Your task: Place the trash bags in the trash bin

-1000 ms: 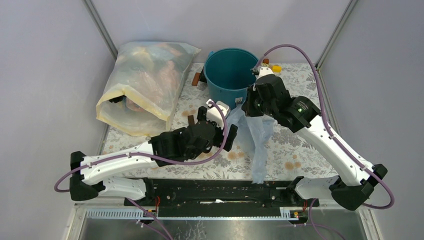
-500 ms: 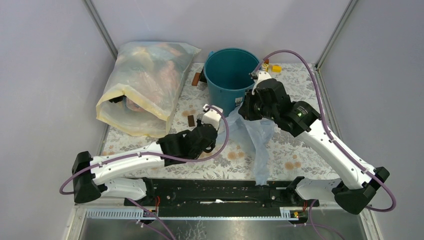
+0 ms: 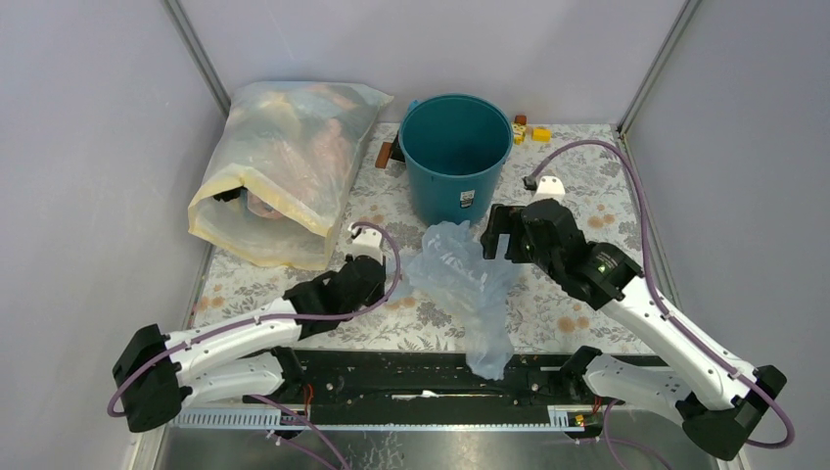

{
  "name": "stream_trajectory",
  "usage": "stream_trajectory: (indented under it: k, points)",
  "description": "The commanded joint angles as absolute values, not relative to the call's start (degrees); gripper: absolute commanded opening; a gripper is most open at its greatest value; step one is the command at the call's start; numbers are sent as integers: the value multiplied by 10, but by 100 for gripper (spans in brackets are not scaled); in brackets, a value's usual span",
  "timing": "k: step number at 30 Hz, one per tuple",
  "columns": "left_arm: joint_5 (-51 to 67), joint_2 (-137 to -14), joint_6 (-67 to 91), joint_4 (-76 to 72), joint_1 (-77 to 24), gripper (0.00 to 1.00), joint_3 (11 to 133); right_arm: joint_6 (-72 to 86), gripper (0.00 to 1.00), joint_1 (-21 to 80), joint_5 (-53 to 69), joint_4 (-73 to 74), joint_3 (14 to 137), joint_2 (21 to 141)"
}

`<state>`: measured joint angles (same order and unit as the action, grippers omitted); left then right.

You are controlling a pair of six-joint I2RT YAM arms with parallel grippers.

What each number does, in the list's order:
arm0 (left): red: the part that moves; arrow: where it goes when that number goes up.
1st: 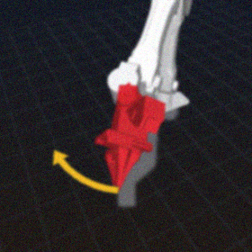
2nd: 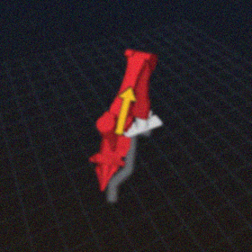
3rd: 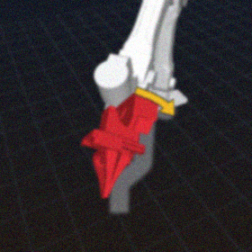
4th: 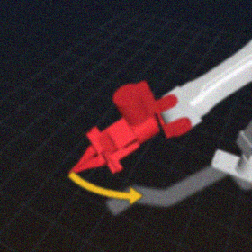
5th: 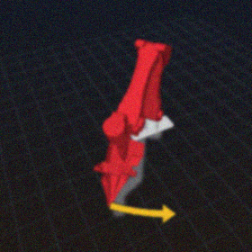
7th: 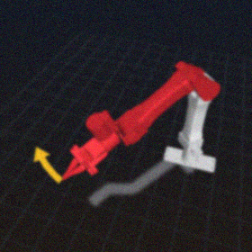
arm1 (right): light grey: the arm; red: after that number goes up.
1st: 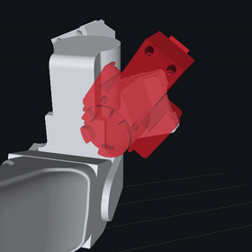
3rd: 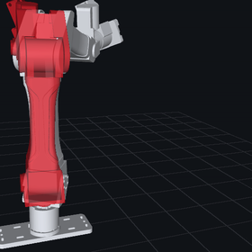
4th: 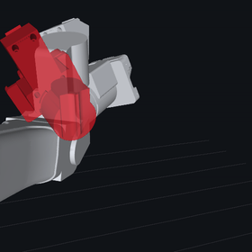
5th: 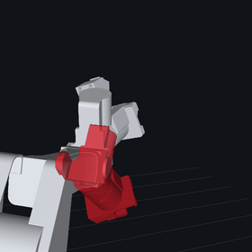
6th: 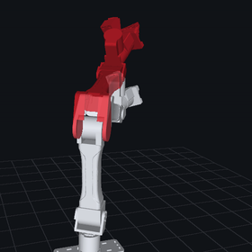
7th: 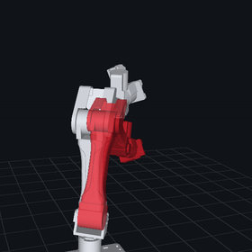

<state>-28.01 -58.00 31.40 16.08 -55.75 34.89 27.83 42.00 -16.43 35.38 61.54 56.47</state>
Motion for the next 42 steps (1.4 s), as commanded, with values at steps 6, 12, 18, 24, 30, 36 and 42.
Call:
stream_trajectory:
  k: [6,12,18,24,30,36,42]
  points:
    - [-129,-536,316,25,-555,0,257,359,99,316,-179,256,510,562]
    - [-155,-544,311,60,-555,0,262,304,86,297,-142,166,457,565]
    - [-158,-563,313,58,-555,0,262,251,80,293,-115,207,500,655]
    - [-162,-558,318,62,-555,0,264,296,63,291,-158,183,479,676]
    - [-236,-559,375,134,-541,0,276,324,11,280,-242,189,459,633]
    - [-213,-554,411,162,-446,0,266,374,2,251,-362,212,406,529]
    - [-195,-514,428,172,-377,0,248,448,0,225,-461,267,365,436]
